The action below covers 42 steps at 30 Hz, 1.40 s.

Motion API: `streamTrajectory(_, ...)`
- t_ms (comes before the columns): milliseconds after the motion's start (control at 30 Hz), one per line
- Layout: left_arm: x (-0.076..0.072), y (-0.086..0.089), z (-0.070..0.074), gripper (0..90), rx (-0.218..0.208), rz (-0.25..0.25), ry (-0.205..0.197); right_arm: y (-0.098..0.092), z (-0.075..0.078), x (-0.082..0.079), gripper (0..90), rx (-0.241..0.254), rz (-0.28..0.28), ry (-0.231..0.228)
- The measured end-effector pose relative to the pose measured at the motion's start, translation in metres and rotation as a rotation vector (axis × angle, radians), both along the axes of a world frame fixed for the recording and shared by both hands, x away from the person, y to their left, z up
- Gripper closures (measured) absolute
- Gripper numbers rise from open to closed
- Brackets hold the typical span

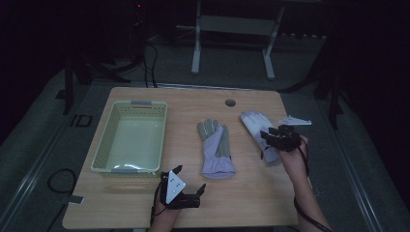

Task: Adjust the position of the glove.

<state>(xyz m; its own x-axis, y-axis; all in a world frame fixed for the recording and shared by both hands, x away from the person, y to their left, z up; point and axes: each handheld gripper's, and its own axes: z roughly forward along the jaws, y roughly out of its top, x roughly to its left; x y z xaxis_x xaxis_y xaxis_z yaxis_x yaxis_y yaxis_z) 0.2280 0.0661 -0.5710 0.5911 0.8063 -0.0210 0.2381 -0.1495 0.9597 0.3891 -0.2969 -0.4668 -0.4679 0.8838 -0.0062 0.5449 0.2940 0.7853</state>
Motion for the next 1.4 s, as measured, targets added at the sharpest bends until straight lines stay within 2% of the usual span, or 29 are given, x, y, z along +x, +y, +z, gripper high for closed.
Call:
streamTrajectory(133, 0.0, 0.0, 0.0, 0.0, -0.001, 0.0, 0.001, -0.015, -0.002, 0.008, 57.6, 0.017, -0.011, 0.003)
streamTrajectory(267, 0.0, 0.0, 0.0, 0.0, -0.003, 0.001, 0.002, -0.026, -0.005, 0.015, 57.5, 0.041, 0.002, -0.008)
streamTrajectory(433, 0.0, 0.0, 0.0, 0.0, -0.004, 0.002, 0.003, -0.033, -0.008, 0.027, 57.0, 0.026, 0.02, -0.011)
streamTrajectory(600, 0.0, 0.001, 0.0, 0.0, -0.005, 0.003, 0.003, -0.036, -0.009, 0.038, 52.9, 0.043, 0.039, -0.004)
streamTrajectory(667, 0.0, 0.0, 0.0, 0.0, -0.004, 0.003, 0.002, -0.037, -0.013, 0.043, 51.3, 0.057, 0.042, 0.015)
streamTrajectory(800, 0.0, 0.001, 0.0, 0.0, -0.005, 0.003, 0.002, -0.034, -0.026, 0.05, 49.9, 0.032, 0.046, 0.042)
streamTrajectory(933, 0.0, 0.001, 0.0, 0.0, -0.004, 0.001, 0.003, -0.032, -0.044, 0.058, 48.3, -0.01, 0.048, 0.101)
streamTrajectory(967, 0.0, 0.001, 0.0, 0.0, -0.004, 0.002, 0.003, -0.032, -0.051, 0.06, 50.4, -0.039, 0.036, 0.121)
streamTrajectory(1000, 0.0, 0.001, 0.0, 0.0, -0.004, 0.001, 0.002, -0.031, -0.06, 0.063, 50.3, -0.123, 0.008, 0.154)
streamTrajectory(1033, 0.0, 0.0, 0.0, 0.0, -0.004, 0.002, 0.001, -0.032, -0.069, 0.065, 52.6, -0.124, 0.016, 0.172)
streamTrajectory(1067, 0.0, 0.0, 0.0, 0.0, -0.004, 0.001, 0.002, -0.037, -0.072, 0.065, 54.8, -0.048, 0.011, 0.175)
streamTrajectory(1100, 0.0, 0.0, 0.0, 0.0, -0.003, 0.0, 0.001, -0.041, -0.074, 0.065, 59.4, -0.006, 0.009, 0.178)
streamTrajectory(1133, 0.0, 0.0, 0.0, 0.0, -0.002, -0.001, 0.003, -0.042, -0.075, 0.064, 61.5, 0.008, 0.019, 0.175)
streamTrajectory(1333, 0.0, 0.0, 0.0, 0.0, 0.001, -0.001, 0.005, -0.038, -0.076, 0.06, 65.8, 0.008, -0.001, 0.152)
streamTrajectory(1400, 0.0, 0.0, 0.0, 0.0, 0.0, 0.0, 0.004, -0.037, -0.076, 0.058, 69.8, 0.024, -0.009, 0.147)
